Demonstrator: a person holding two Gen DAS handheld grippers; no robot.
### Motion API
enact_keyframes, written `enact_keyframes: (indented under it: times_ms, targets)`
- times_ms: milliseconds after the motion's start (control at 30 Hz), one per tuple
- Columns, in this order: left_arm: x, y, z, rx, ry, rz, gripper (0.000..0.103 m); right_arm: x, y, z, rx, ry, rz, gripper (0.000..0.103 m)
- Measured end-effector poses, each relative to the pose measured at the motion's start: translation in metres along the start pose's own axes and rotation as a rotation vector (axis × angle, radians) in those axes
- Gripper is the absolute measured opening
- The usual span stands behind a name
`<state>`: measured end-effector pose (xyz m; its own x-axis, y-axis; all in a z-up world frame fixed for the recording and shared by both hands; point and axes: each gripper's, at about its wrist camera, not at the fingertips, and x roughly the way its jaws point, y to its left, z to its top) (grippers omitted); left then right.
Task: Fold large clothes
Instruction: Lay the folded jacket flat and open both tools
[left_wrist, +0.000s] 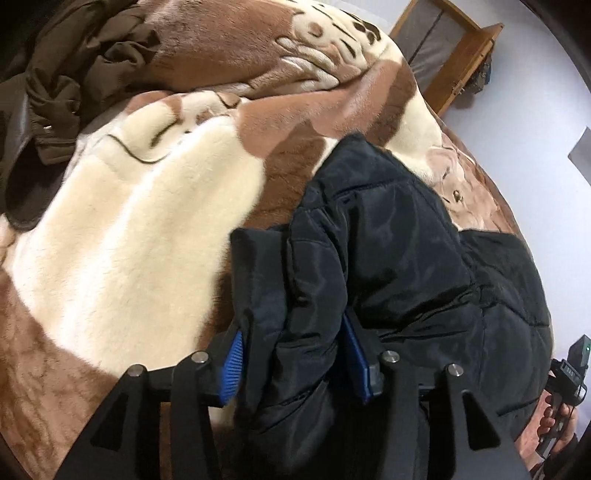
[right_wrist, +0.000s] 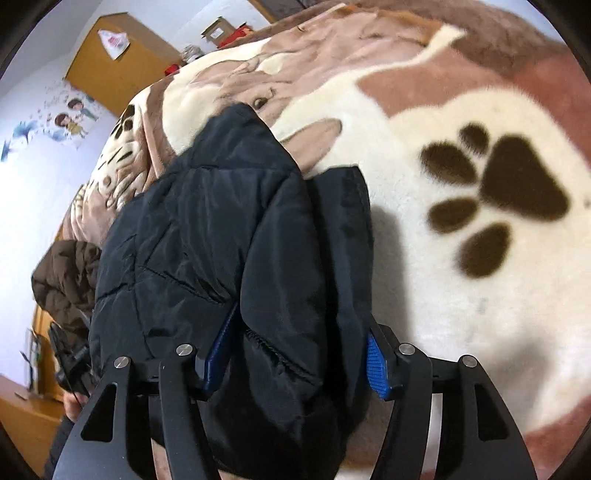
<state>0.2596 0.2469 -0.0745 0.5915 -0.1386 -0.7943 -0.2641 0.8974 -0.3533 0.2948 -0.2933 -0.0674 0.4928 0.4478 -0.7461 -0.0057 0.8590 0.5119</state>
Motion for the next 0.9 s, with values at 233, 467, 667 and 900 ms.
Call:
enact_keyframes:
  times_ms: [233, 467, 667, 900]
  targets:
    - [-0.063, 0.013, 0.003, -0.049, -0.167, 0.039, 0.050, -0.065, 0.032, -0.006, -0.114, -0.198, -0.102, 0.061]
    - [-0.036, -0.039, -0.017, 0.141, -0.090, 0.019, 0.050, 0.003, 0.053, -0.014, -0.253, -0.012, -0.206, 0.061]
    - [-0.019, -0.043, -0.026, 0.140, -0.068, 0.076, 0.050, 0.004, 0.054, -0.010, -0.275, -0.008, -0.247, 0.061]
    - [-0.072, -0.070, -0.049, 0.190, -0.130, 0.080, 0.050, -0.045, 0.079, -0.048, -0.295, -0.074, -0.229, 0.061]
